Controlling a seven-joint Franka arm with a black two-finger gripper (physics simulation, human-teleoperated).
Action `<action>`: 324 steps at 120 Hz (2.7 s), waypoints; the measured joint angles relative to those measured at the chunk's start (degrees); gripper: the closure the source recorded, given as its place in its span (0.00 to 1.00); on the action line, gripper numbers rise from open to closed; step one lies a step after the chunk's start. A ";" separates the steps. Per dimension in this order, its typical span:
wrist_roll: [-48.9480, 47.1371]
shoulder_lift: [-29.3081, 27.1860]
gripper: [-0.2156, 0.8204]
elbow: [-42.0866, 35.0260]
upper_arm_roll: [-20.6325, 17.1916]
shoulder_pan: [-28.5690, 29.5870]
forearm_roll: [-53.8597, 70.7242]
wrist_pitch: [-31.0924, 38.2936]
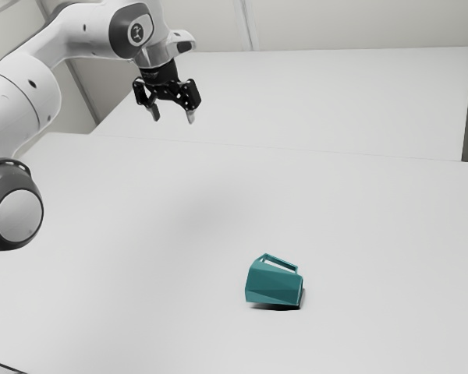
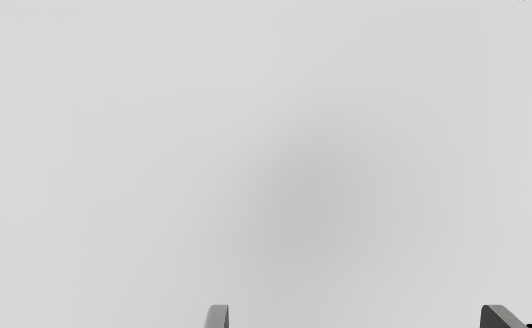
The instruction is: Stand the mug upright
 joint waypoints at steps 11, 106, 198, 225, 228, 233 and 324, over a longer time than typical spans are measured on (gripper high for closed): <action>-0.01 -0.05 0.21 0.00 0.00 0.03 0.00 0.07; 0.40 -8.96 0.21 -27.08 -0.38 -0.25 -24.72 6.94; 19.25 -18.75 0.21 -59.04 -0.74 -4.52 -56.07 20.09; 24.15 -16.72 0.21 -59.88 -0.77 -4.57 -58.42 21.59; 24.64 -16.46 0.21 -59.84 -0.78 -4.59 -58.64 21.82; 25.43 -16.02 0.21 -59.80 -0.78 -4.70 -59.13 22.19; 37.25 -10.97 0.21 -59.72 -2.72 -6.91 -71.61 25.83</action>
